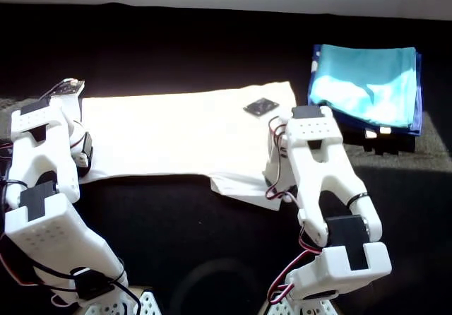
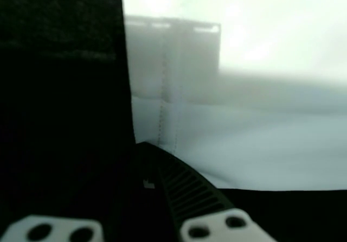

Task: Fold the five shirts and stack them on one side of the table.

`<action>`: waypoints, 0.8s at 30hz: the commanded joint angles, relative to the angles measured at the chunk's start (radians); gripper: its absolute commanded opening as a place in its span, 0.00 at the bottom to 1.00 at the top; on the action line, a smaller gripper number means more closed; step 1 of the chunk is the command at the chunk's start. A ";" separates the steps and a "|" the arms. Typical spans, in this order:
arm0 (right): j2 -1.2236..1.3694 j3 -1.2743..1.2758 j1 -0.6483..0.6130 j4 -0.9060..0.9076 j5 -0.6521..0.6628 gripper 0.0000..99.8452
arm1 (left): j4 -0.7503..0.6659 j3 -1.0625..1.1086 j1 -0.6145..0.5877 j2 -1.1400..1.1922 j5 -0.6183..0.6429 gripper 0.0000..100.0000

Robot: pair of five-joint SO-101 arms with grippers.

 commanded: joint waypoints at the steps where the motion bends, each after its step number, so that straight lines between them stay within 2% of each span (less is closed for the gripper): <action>1: -0.056 0.073 -0.021 -0.042 0.012 0.01 | -0.032 0.002 0.005 0.005 0.003 0.01; 10: -0.050 0.087 -0.021 -0.166 0.011 0.02 | -0.032 0.002 0.005 0.005 0.003 0.01; 15: -0.059 0.065 -0.033 -0.088 0.011 0.14 | -0.032 0.002 0.005 0.005 0.003 0.01; 20: -0.074 -0.090 -0.105 0.071 0.011 0.14 | -0.032 0.002 0.005 0.005 0.003 0.01; 24: -0.105 -0.145 -0.199 0.091 0.009 0.14 | -0.032 0.002 0.005 0.005 0.003 0.01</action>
